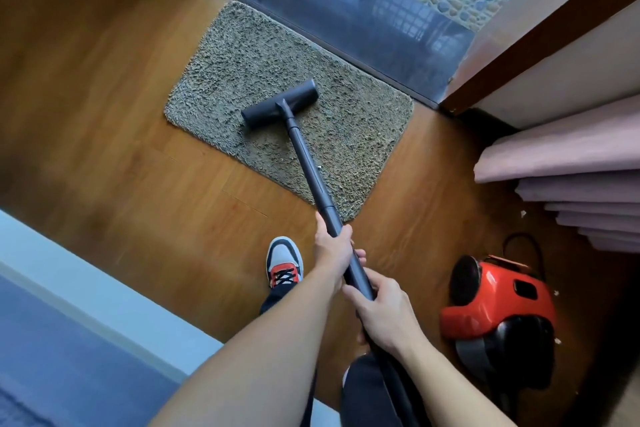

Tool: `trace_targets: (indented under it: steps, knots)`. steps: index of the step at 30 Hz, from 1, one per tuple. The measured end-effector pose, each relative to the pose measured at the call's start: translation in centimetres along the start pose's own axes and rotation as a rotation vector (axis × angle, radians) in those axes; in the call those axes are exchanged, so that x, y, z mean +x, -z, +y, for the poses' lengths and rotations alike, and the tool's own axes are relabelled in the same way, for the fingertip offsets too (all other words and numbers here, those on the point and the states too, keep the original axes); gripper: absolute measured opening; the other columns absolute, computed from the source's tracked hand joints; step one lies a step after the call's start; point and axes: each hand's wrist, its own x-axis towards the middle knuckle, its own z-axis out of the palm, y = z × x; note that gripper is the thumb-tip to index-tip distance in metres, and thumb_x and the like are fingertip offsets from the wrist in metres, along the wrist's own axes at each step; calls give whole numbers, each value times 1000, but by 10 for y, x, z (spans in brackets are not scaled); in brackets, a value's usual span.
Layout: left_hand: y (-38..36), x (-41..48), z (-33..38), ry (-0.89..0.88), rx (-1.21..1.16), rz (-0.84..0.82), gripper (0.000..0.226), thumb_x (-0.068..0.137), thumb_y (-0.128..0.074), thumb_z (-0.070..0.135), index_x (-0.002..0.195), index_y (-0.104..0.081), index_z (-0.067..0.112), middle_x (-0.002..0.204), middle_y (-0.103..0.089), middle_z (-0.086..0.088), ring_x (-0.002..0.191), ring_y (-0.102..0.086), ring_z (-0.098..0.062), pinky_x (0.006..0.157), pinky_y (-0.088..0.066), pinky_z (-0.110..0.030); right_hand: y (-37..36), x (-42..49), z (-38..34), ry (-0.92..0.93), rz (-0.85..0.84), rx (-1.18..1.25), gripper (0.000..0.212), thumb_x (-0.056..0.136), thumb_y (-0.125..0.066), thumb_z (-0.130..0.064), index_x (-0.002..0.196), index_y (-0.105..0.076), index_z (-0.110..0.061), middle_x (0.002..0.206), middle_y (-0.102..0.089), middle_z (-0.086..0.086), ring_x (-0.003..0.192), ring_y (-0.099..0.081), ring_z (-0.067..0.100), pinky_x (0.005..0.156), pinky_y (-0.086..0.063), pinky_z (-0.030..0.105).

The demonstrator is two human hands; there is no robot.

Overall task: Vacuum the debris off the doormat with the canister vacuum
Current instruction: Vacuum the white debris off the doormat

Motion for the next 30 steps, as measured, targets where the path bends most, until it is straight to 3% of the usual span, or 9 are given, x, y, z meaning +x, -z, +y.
trace_targets:
  steps: [5, 10, 13, 18, 22, 27, 30]
  knots:
    - [6, 13, 18, -5, -2, 1, 76, 103, -51, 14, 161, -8, 38, 79, -54, -9, 48, -58, -14, 51, -58, -30, -6, 15, -14, -10, -8, 24, 18, 99, -61, -36, 114, -62, -27, 72, -66, 5, 43, -66, 22, 42, -54, 29]
    - [-1, -3, 4, 5, -5, -9, 76, 104, -51, 13, 161, -8, 38, 81, -54, -10, 50, -58, -15, 49, -57, -28, -1, 1, 2, -11, -12, 23, 28, 99, -62, -38, 123, -61, -24, 71, -67, 5, 43, -66, 21, 42, -53, 28]
    - [-13, -17, -21, 20, -16, -17, 76, 103, -52, 14, 161, -9, 38, 81, -55, -10, 51, -59, -16, 50, -56, -29, 10, -14, 28, 3, -11, 7, 26, 100, -62, -36, 123, -61, -25, 69, -68, 6, 43, -67, 26, 46, -59, 36]
    - [-41, -58, -76, 31, -23, -23, 77, 104, -51, 18, 160, -4, 41, 87, -60, -11, 53, -61, -14, 49, -55, -25, 32, -52, 87, -15, -23, -6, 27, 99, -63, -35, 123, -61, -22, 62, -69, 7, 43, -66, 28, 40, -52, 31]
    - [-67, -91, -126, 72, -45, -63, 77, 104, -51, 20, 160, -4, 43, 86, -60, -10, 54, -62, -15, 53, -57, -28, 50, -89, 136, -36, -16, -8, 13, 96, -65, -38, 109, -65, -36, 57, -68, 11, 46, -67, 39, 41, -53, 34]
    - [-83, -126, -175, 112, -94, -73, 80, 102, -53, 22, 158, -3, 49, 96, -68, -16, 53, -62, -18, 54, -58, -32, 57, -127, 181, -39, 6, -42, 26, 94, -67, -35, 114, -66, -51, 57, -71, 5, 43, -68, 26, 46, -53, 28]
    - [-84, -140, -190, 106, -89, -63, 80, 103, -53, 20, 159, -3, 46, 95, -66, -6, 56, -64, -17, 55, -59, -32, 56, -135, 200, -18, 56, -86, 32, 88, -74, -40, 113, -66, -58, 76, -76, -13, 72, -74, 2, 65, -53, 14]
